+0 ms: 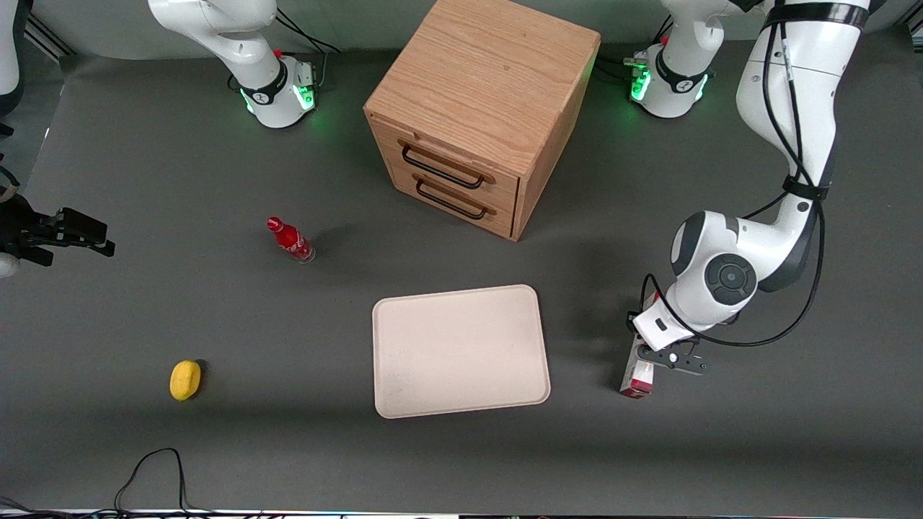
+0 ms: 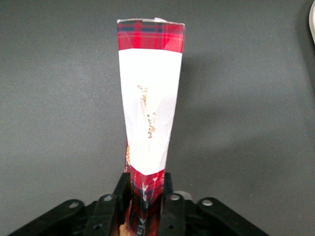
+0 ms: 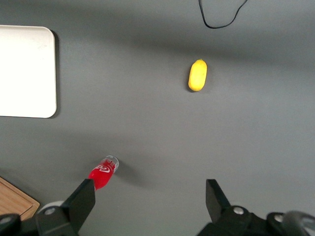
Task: Place red cookie box on tray
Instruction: 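Close the left gripper on the cookie box's end, then lift the cookie box upright with the left gripper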
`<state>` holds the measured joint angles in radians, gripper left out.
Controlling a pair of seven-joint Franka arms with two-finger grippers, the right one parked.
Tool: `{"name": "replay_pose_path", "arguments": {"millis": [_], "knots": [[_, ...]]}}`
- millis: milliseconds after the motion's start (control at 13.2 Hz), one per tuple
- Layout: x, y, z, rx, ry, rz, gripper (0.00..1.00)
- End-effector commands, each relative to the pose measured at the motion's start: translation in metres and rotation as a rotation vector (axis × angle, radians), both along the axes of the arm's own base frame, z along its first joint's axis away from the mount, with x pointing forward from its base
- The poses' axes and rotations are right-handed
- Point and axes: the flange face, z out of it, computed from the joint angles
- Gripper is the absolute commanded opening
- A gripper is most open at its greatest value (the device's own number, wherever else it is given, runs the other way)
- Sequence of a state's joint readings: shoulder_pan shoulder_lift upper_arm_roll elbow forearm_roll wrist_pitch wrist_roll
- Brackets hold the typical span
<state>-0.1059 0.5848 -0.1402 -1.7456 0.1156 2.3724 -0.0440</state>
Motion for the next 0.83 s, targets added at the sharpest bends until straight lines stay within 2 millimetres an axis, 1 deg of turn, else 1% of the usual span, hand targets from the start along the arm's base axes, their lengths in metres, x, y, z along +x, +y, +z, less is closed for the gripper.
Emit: {"name": "replay_pose_path", "arguments": {"millis": [0,75,151,226,377,528,679,755], "knots": [[0.004,0.0,0.006,-0.002,-0.01,-0.015,0.0],[0.005,0.001,0.014,0.001,-0.007,-0.013,0.0],[0.004,0.003,0.027,0.007,-0.005,-0.011,0.0],[0.003,0.007,0.055,0.015,-0.01,-0.013,0.0],[0.004,0.017,0.13,0.04,0.005,-0.021,0.0],[-0.004,0.038,0.203,0.051,0.022,0.016,0.0],[-0.016,0.054,0.271,0.061,0.01,0.031,0.0],[-0.021,0.059,0.297,0.066,0.023,0.028,0.0]]}}
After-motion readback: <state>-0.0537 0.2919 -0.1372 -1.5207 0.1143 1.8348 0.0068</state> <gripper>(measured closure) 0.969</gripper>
